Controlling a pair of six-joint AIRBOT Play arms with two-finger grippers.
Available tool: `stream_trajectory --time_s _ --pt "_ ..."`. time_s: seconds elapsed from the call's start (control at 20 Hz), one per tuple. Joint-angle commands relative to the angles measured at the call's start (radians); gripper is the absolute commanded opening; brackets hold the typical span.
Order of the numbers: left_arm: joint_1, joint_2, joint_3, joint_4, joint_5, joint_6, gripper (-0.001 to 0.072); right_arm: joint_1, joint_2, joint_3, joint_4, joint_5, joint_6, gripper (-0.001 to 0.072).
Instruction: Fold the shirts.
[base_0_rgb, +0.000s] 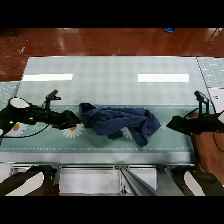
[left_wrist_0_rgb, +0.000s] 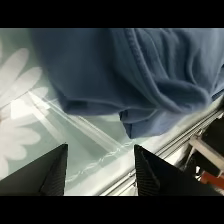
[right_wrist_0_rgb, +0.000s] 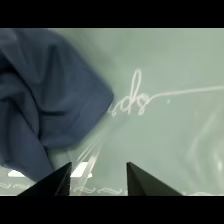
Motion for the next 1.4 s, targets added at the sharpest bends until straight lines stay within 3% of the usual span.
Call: stream_trajectory --time_s 0.0,0.2,0.45,0.5,0.6,0.8,1.05,1.15,1.35 --pt "-0.134 -0.069 0.0 -0.022 0.153 0.061 0.0506 -0.014 0.041 -0.139 0.133 -0.057 -0.027 0.0407" --pt "-0.214 -0.072 0.0 -0.015 0.381 0.054 0.0506 -0.014 0.041 -0.147 0.164 -0.061 -0.037 0.0407" --pt "-0.27 -0.09 0.001 -0.023 0.452 0.025 0.0505 -0.014 0.041 -0.147 0.166 -0.092 -0.036 0.0407" --pt "-0.282 -0.099 0.0 -0.023 0.448 0.025 0.0464 -0.014 0.04 -0.147 0.171 -0.1 -0.035 0.0407" --pt "-0.286 -0.11 0.002 -0.023 0.436 0.024 0.0023 -0.014 0.04 -0.147 0.189 -0.103 -0.027 0.0407" --pt "-0.277 -0.11 0.034 -0.022 0.376 0.026 0.0019 -0.014 0.025 -0.147 0.216 -0.158 -0.031 0.0407" --pt "-0.278 -0.109 0.057 -0.023 0.349 0.025 0.0019 -0.017 -0.137 -0.147 0.138 -0.257 -0.016 0.0407" --pt "-0.278 -0.109 0.057 -0.023 0.335 0.025 0.0019 -0.012 -0.222 -0.147 0.207 -0.287 -0.063 0.0407" --pt "-0.277 -0.109 0.057 -0.023 0.328 0.025 0.0019 -0.012 -0.363 -0.144 0.472 -0.355 -0.254 0.0402"
